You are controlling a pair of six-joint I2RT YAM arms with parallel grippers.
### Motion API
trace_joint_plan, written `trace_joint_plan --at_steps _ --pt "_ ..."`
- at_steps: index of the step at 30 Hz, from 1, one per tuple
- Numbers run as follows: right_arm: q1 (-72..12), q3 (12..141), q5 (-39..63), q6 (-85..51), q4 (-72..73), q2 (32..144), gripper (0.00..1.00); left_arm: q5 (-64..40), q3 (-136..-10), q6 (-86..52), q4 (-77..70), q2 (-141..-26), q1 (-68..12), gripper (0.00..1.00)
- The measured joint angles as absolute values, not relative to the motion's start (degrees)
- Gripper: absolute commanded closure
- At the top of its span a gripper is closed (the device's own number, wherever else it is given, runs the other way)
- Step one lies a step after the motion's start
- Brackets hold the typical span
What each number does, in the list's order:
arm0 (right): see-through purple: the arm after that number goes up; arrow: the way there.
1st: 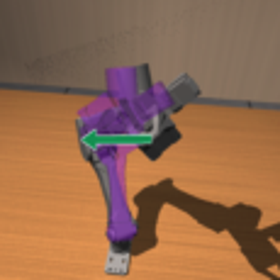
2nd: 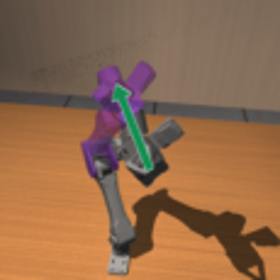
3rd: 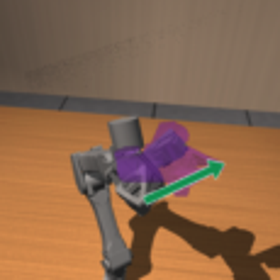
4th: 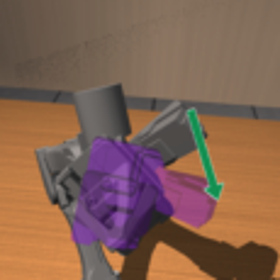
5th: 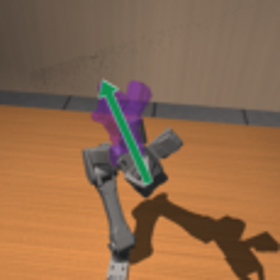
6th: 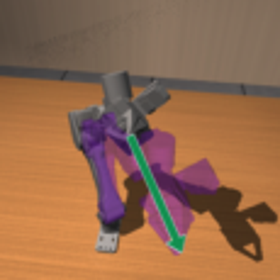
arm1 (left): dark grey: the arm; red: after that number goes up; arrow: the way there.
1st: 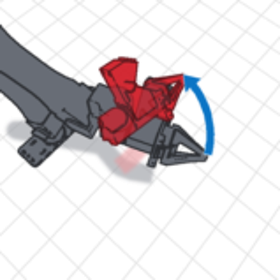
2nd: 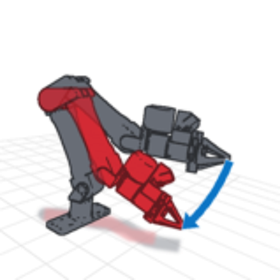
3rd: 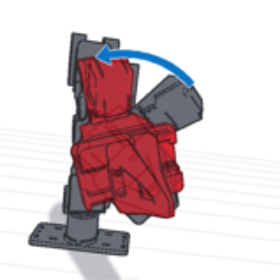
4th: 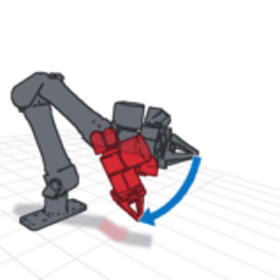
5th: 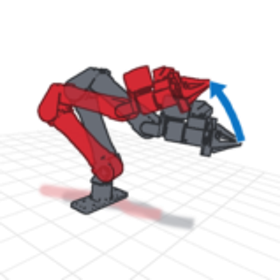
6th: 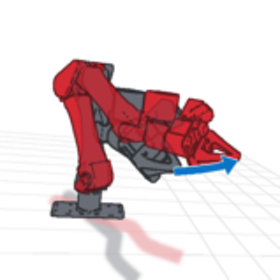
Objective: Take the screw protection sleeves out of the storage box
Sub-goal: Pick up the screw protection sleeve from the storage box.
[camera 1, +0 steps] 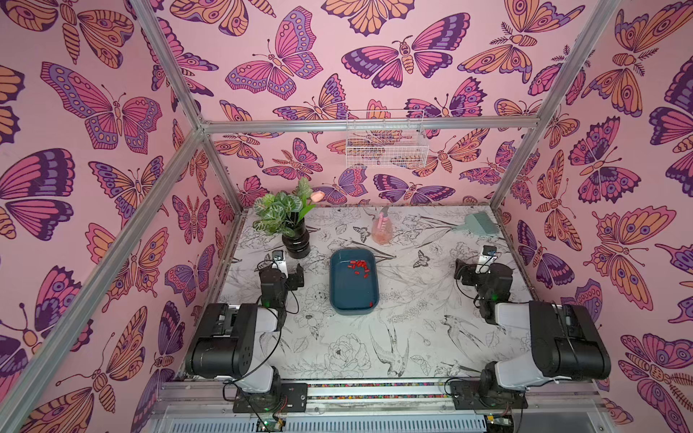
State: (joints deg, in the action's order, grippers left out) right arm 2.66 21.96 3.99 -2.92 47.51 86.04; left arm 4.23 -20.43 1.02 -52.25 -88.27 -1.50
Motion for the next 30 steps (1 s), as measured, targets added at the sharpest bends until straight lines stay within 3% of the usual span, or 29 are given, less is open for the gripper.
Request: trace_joint_plan --at_steps 21,30 --pt "2.0 22.0 4.0 -2.7 44.2 83.0 0.02 3.6 -19.7 1.2 -52.2 -86.6 -1.2 0.01" --pt "1.4 37.1 2.9 -9.3 12.5 63.5 0.01 7.9 -22.2 -4.4 -33.6 -56.2 -7.6 0.01"
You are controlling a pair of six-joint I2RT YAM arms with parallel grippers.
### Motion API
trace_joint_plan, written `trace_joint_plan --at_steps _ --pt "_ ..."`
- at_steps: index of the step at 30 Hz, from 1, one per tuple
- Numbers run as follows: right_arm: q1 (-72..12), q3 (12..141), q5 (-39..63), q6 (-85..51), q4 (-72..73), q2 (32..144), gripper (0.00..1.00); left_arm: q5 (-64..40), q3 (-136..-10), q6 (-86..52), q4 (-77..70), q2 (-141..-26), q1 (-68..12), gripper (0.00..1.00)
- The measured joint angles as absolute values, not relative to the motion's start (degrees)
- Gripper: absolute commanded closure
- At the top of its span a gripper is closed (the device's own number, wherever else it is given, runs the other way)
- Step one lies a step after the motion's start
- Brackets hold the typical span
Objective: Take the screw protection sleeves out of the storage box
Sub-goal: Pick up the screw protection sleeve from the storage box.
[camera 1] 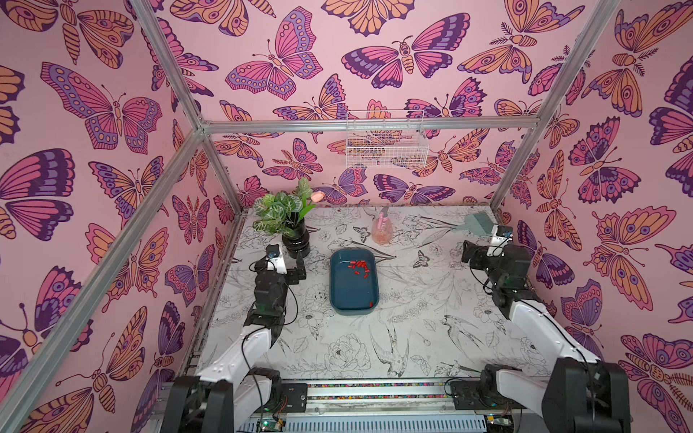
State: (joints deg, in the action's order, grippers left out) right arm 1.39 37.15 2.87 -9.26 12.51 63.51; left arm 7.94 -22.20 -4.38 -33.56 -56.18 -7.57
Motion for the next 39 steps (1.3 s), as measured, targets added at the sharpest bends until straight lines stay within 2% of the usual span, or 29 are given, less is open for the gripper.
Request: trace_joint_plan --at_steps 5,10,11,15,22,27,33,39 --pt "1.4 41.4 2.2 -16.5 -2.3 57.0 0.01 1.7 -26.9 -15.2 -21.5 -47.7 -7.6 0.01" --pt "1.3 42.3 11.0 -19.9 -8.9 57.6 0.28 -6.5 -30.5 -21.3 -10.3 -49.0 -7.6 0.00" --pt "1.2 43.5 13.6 -20.7 -10.3 59.4 0.32 -8.3 -31.2 -22.2 -8.5 -50.2 -7.6 0.00" --pt "-4.2 51.0 18.2 -21.2 -15.9 68.6 0.35 -13.9 -31.9 -25.9 -4.2 -53.8 -8.2 0.13" --pt "-25.1 66.6 12.9 -19.0 -25.0 80.7 0.39 -17.1 -32.9 -28.6 2.8 -57.3 -12.3 0.21" --pt "-34.3 78.0 7.5 -17.4 -29.7 92.4 0.43 -16.4 -34.9 -28.8 6.5 -60.7 -14.3 0.25" --pt "-41.5 93.8 2.9 -14.5 -36.4 108.7 0.52 -14.6 -34.5 -30.1 9.3 -63.9 -15.2 0.25" --pt "-43.4 103.4 1.7 -12.7 -40.5 118.6 0.54 -13.6 -34.4 -30.9 10.1 -64.2 -15.8 0.29"
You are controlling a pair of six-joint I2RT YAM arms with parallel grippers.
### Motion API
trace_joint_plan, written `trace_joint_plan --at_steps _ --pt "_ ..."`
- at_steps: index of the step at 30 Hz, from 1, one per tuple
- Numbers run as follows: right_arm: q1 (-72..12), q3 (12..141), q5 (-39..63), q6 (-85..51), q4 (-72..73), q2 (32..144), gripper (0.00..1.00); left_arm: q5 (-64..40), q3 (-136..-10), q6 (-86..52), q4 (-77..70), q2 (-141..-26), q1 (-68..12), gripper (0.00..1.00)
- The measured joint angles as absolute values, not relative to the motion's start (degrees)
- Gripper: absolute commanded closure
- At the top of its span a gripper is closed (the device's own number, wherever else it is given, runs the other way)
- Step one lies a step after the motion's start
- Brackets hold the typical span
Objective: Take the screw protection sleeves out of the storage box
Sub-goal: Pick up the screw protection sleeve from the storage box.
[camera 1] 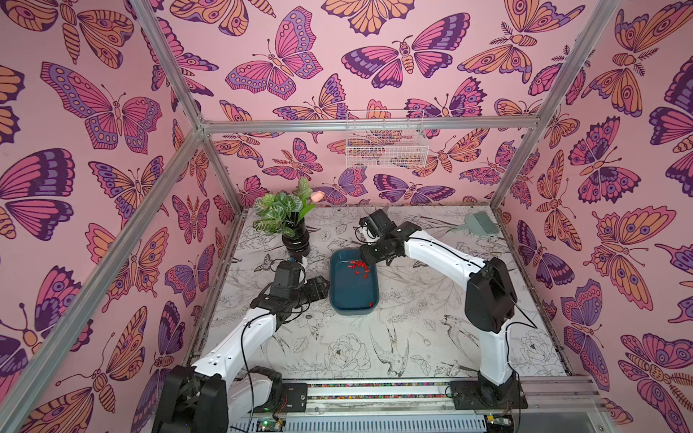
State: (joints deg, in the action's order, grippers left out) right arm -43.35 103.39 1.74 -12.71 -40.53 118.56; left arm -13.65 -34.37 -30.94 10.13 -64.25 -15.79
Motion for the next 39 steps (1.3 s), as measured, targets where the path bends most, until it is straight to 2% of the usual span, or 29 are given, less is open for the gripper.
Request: trace_joint_plan --at_steps 2,8,24,39 --pt "-43.4 105.8 1.7 -12.1 -41.6 120.8 0.56 -13.6 -34.4 -31.1 10.2 -64.9 -15.9 0.33" --pt "-43.4 110.0 2.0 -11.7 -43.4 125.6 0.58 -13.6 -34.5 -31.2 10.4 -68.2 -17.0 0.33" --pt "-45.9 110.4 3.5 -11.6 -44.4 130.1 0.63 -13.0 -36.2 -31.6 10.4 -72.1 -18.8 0.38" --pt "-45.9 113.1 3.7 -11.3 -44.4 135.1 0.63 -12.4 -36.9 -31.6 10.4 -74.1 -19.1 0.41"
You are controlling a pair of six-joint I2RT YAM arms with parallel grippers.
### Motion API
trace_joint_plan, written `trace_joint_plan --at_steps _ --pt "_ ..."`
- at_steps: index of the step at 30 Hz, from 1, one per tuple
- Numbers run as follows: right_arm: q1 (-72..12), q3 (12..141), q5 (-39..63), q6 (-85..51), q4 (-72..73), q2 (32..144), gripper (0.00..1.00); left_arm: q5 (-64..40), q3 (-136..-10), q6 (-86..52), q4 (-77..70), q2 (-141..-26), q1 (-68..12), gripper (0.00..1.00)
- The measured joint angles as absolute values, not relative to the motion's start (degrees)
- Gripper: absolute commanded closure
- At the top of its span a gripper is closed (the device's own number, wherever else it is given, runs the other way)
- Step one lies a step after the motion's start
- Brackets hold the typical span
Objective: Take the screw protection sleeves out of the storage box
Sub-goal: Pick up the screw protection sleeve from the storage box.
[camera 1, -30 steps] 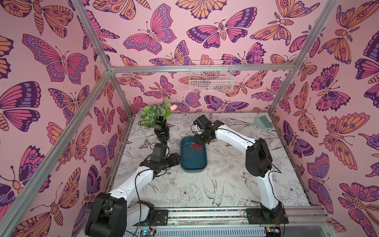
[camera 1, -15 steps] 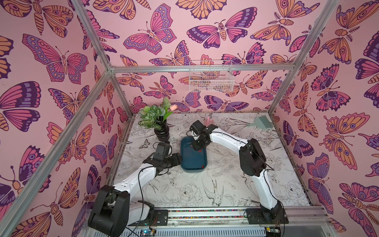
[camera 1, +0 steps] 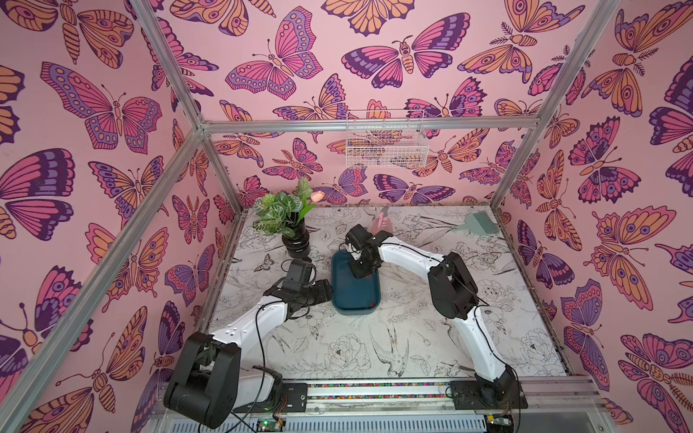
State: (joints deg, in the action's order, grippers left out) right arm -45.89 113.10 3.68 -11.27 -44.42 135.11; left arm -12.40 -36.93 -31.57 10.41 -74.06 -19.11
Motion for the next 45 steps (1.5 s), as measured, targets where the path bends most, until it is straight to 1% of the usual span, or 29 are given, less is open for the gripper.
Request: trace_joint_plan --at_steps 17,27,32,40,45 --pt "-45.9 115.0 3.4 -10.4 -44.4 136.9 0.66 -12.4 -36.9 -31.6 10.4 -74.1 -19.1 0.41" --pt "-45.9 115.1 3.0 -10.5 -44.4 137.0 0.75 -12.4 -36.9 -31.6 10.4 -74.1 -19.1 0.41" --pt "-45.9 115.2 3.0 -10.5 -44.4 137.0 0.77 -12.4 -36.9 -31.6 10.4 -74.1 -19.1 0.41" --pt "-45.9 114.7 3.1 -10.5 -44.4 136.6 0.78 -12.4 -36.9 -31.6 10.4 -74.1 -19.1 0.42" --pt "-45.9 111.7 3.2 -10.7 -44.4 132.8 0.78 -12.4 -36.9 -31.6 10.4 -74.2 -19.1 0.42"
